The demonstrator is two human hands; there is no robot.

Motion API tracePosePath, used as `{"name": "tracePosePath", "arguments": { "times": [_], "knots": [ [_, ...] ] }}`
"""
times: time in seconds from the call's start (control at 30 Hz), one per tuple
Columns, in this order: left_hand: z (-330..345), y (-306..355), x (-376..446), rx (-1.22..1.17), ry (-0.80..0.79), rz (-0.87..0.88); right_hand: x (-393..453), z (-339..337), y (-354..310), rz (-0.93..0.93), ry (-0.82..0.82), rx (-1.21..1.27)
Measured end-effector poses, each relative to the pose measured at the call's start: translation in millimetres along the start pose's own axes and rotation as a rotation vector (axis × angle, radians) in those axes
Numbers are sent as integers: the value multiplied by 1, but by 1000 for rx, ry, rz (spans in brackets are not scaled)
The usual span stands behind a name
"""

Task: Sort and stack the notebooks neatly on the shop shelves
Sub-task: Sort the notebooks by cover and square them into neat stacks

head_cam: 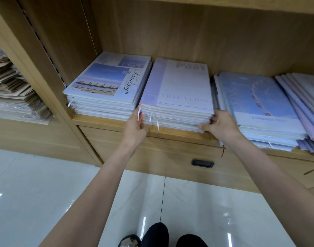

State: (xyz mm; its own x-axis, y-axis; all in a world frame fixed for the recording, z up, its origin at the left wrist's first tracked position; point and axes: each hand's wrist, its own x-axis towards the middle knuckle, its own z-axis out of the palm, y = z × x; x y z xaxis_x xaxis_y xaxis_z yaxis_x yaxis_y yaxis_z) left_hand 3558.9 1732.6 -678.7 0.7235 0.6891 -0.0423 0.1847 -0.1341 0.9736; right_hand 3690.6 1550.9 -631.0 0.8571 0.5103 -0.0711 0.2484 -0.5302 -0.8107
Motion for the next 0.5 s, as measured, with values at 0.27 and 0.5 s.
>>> {"name": "tracePosePath", "arguments": {
  "times": [0.27, 0.5],
  "knots": [
    [-2, 6, -5, 52, -53, -7, -4, 2, 10, 3, -5, 113],
    [-3, 11, -18, -29, -76, -9, -14, 31, 17, 19, 53, 133]
  ]
}}
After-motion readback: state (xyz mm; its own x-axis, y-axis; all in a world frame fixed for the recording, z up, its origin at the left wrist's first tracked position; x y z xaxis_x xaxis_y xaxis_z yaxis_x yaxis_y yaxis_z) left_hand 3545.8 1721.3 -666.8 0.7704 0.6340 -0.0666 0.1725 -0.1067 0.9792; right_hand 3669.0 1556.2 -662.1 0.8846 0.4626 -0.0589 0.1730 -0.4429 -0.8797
